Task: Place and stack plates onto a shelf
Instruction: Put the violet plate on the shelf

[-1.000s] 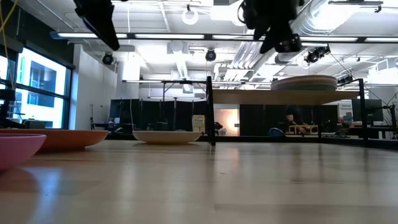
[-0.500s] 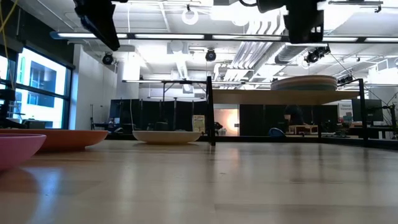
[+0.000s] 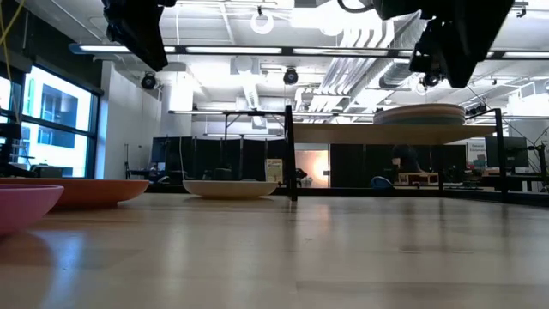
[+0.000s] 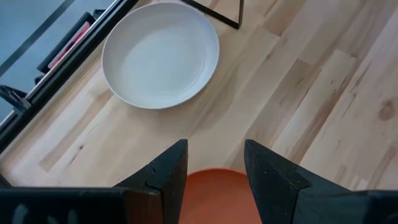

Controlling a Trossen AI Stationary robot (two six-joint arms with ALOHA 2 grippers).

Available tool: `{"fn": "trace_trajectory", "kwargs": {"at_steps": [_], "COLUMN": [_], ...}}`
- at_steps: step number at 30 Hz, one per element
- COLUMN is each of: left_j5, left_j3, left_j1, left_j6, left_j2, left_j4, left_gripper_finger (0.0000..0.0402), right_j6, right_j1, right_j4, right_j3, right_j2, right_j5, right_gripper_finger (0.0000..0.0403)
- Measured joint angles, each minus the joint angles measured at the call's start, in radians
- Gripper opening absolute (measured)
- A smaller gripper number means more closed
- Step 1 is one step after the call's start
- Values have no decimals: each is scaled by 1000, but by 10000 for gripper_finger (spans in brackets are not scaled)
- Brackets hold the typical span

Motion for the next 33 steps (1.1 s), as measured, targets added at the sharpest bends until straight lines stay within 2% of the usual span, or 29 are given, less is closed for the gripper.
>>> {"fn": "trace_trajectory", "kwargs": {"at_steps": [6,21,26,33], "left_j5": [0,10,14,26], "left_j3": [0,1,1,0], "left_j1": [0,-2,-2,-2], "left_j6": [-13,-33,-38,-30], "left_j2": [19,134,161,173], "left_j4": [-3,-1,13,20], "left_gripper_finger": [147,147,147,147], "right_j6": [-131,-390,-398,-401], "right_j1": [46,182,202,201], "right_j4": [0,-53,-49,-30], "right_j3": [0,0,0,0], "right_j2": [40,219,253,298], "right_j5": [62,78,160,164], "right_gripper_finger": [124,124,124,124]}}
